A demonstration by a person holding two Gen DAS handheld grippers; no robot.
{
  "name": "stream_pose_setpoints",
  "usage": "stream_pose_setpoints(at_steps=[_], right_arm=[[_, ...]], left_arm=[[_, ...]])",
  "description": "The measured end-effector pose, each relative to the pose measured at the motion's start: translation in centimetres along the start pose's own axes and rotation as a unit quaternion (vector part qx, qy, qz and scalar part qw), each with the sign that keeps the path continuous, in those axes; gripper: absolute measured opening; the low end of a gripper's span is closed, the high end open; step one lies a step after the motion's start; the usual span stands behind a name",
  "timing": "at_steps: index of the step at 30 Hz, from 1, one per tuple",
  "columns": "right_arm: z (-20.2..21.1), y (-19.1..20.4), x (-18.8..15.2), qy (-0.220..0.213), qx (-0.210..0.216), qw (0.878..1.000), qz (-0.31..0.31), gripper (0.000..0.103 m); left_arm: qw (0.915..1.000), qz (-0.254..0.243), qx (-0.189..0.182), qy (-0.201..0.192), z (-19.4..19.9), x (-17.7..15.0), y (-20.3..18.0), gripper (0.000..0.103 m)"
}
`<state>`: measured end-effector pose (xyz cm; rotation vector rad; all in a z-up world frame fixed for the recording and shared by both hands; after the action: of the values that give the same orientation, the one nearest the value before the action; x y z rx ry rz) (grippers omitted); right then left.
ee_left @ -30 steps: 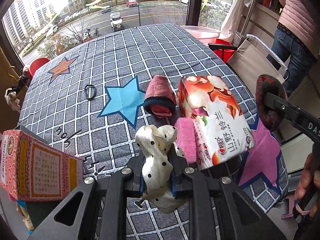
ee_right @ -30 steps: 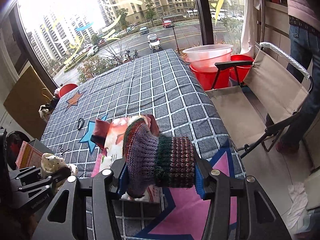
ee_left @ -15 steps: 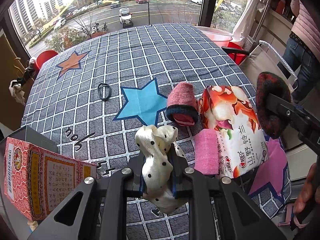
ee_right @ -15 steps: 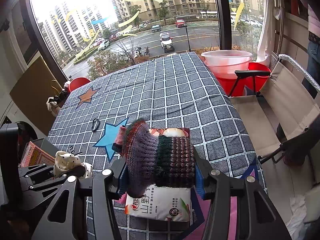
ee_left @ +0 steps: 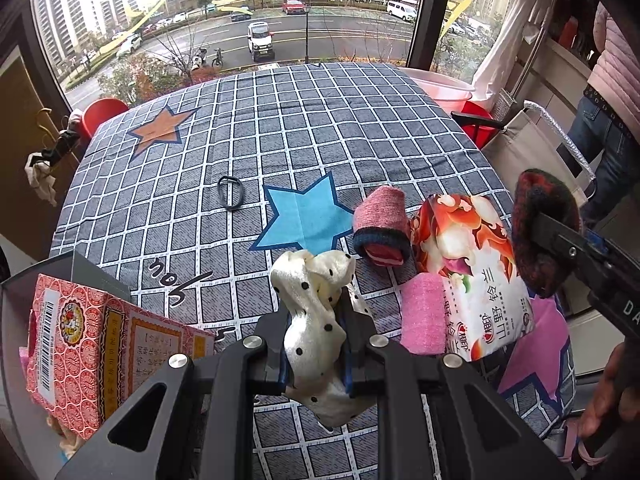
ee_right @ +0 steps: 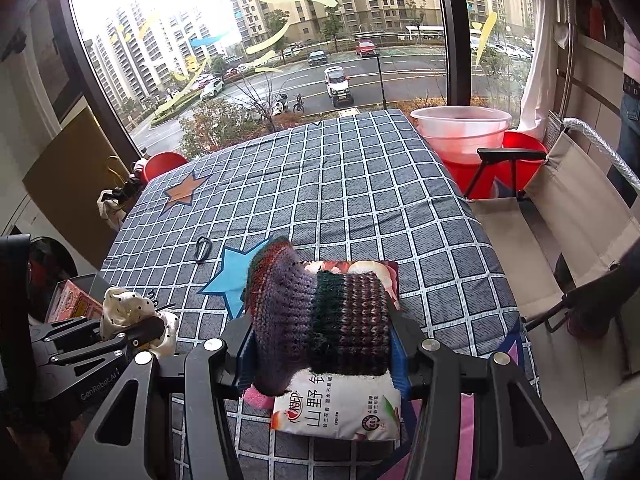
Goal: Organize soft objects
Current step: 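Lift the knitted hat and polka-dot fabric with both grippers off the bed, then carry the knitted hat and polka-dot fabric with both grippers over the white box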
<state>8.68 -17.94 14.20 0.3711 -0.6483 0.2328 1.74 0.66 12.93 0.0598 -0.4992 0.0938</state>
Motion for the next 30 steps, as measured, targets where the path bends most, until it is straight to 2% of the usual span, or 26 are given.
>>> stream_pose_setpoints(at_steps=[7,14,23,30], right_arm=[[0.4,1.1,-0.1,-0.002,0.005,1.000,0.008,0.054],[1.2,2.8,0.8,-0.019,0.019,1.000,0.011,0.054],[1.7,8.5,2.6,-0.036,0.061,0.996,0.047,0.054],[1.1,15.1,2.8,-0.042,0.102,0.990,0.087,0.054]], left_arm=[[1.0000,0.006,0.000,-0.006,1.0,-0.2,0.7,0.020],[0.9985,0.034,0.004,-0.043,4.2,1.8,3.7,0.020],[0.9910,0.108,0.019,-0.077,8.2,2.4,11.4,0.020],[0.9819,0.160,0.052,-0.088,9.7,-0.1,18.1,0.020]])
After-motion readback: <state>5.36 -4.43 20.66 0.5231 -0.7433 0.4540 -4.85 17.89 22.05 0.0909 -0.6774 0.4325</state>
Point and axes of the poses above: each gripper's, at about its wrist camera, not at the fingertips, and z roughly against the way its jaws point, y to its left, x to its top, the point moved 1 cm from there along -z, roughly the way its jaws point, and after that the axes turned 4 degrees about x, right-handed, at the moved point
